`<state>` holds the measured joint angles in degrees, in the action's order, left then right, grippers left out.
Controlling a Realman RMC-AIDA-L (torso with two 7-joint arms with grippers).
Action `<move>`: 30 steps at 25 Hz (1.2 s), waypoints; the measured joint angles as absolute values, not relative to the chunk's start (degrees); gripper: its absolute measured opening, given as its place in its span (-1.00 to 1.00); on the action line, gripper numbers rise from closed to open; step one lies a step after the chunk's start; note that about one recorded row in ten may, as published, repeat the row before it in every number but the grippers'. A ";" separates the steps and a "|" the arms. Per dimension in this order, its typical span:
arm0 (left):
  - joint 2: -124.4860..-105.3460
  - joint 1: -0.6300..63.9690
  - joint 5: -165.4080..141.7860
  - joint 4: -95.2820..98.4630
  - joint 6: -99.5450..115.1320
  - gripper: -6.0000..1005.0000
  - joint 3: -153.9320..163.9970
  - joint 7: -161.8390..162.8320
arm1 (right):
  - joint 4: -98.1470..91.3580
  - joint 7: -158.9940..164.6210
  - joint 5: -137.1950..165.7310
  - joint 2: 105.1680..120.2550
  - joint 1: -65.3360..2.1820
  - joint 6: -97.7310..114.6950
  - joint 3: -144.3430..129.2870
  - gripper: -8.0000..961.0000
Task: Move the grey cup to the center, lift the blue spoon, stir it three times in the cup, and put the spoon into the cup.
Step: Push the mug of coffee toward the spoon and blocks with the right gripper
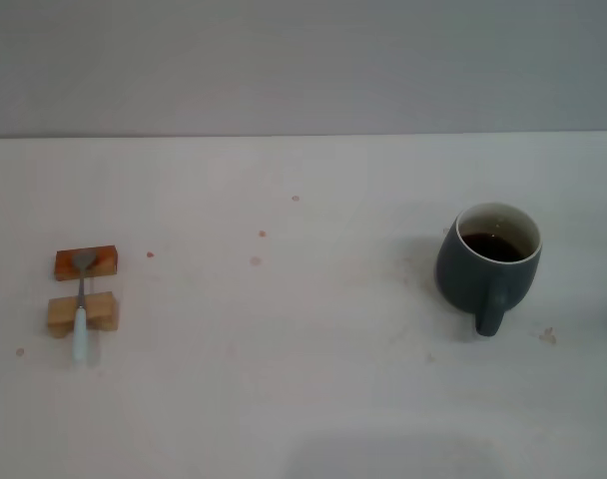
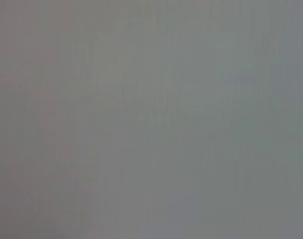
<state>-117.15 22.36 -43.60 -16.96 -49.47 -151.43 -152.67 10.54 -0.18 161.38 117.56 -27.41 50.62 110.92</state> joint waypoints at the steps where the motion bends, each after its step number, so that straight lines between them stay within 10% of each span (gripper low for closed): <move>1: -117.15 22.37 -43.60 -16.96 -49.45 0.37 -151.43 -152.67 | 10.54 -0.18 161.40 117.59 -27.41 50.62 110.91 0.33; 30: -117.06 22.59 -43.60 -16.96 -49.13 0.37 -151.42 -152.66 | 9.32 -0.17 161.46 117.80 -28.58 50.62 110.83 0.23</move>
